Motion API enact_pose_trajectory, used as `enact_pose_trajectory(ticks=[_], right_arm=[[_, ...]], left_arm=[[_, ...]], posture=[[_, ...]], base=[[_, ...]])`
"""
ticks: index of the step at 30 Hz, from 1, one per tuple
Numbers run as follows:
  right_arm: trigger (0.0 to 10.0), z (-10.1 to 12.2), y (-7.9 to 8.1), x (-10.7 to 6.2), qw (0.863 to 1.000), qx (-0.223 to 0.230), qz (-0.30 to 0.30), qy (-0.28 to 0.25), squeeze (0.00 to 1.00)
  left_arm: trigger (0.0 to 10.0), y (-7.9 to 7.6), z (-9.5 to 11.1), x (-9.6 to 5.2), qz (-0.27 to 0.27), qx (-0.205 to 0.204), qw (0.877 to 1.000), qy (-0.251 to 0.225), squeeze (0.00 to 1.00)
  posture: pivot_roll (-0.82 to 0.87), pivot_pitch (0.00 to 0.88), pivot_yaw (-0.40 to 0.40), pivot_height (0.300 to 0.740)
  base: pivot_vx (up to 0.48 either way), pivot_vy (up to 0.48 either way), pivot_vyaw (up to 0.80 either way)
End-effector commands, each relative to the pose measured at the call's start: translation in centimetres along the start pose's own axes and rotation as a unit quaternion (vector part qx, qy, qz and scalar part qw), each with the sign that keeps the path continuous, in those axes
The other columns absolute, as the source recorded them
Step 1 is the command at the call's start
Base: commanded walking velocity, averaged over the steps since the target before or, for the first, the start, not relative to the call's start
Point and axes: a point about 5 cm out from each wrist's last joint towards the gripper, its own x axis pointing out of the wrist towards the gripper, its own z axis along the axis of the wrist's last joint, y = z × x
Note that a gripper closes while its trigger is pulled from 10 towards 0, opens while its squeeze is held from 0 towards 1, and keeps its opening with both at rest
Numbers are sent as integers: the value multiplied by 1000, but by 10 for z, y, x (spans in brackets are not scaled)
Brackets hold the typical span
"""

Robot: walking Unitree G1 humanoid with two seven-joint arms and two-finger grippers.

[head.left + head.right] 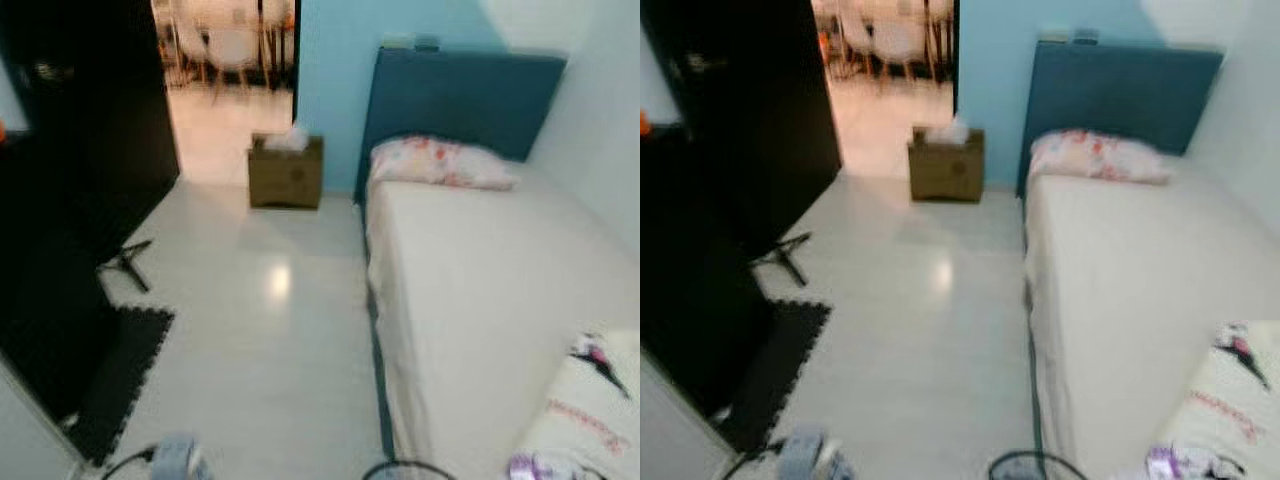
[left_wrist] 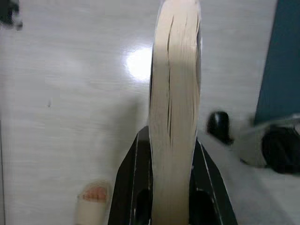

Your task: Clean up the room

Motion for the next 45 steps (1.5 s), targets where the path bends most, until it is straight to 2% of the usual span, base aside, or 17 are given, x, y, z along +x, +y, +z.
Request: enact_pose_trajectory(ticks=[1,13,20,28,35,45], right_arm=[[10000,-22,9,-2,999,11,11,39,0],[10000,-16,10,-1,999,25,13,29,0],[10000,-19,9,-1,997,75,-3,34,0],[10000,-18,3,-2,992,118,-16,39,0],[10000,-15,-2,-2,991,125,-24,34,0],[10000,-17,-5,-2,990,133,-29,34,0]], left_arm=[[10000,-9,9,2,-15,7,1000,-17,0],[10000,-8,13,3,-16,8,1000,-19,0],[10000,-8,14,3,-18,10,1000,-20,0],[10000,-9,18,3,-23,14,999,-23,0],[10000,-10,20,3,-26,16,999,-24,0],[10000,-11,21,4,-29,20,999,-24,0]], posture=[[16,0,-29,740],[26,0,-22,740],[23,0,-14,740],[20,0,-6,740],[18,0,-3,740],[20,0,-3,740]], base=[[454,0,0],[457,0,0],[461,0,0],[464,0,-740],[462,0,-723],[462,0,0]])
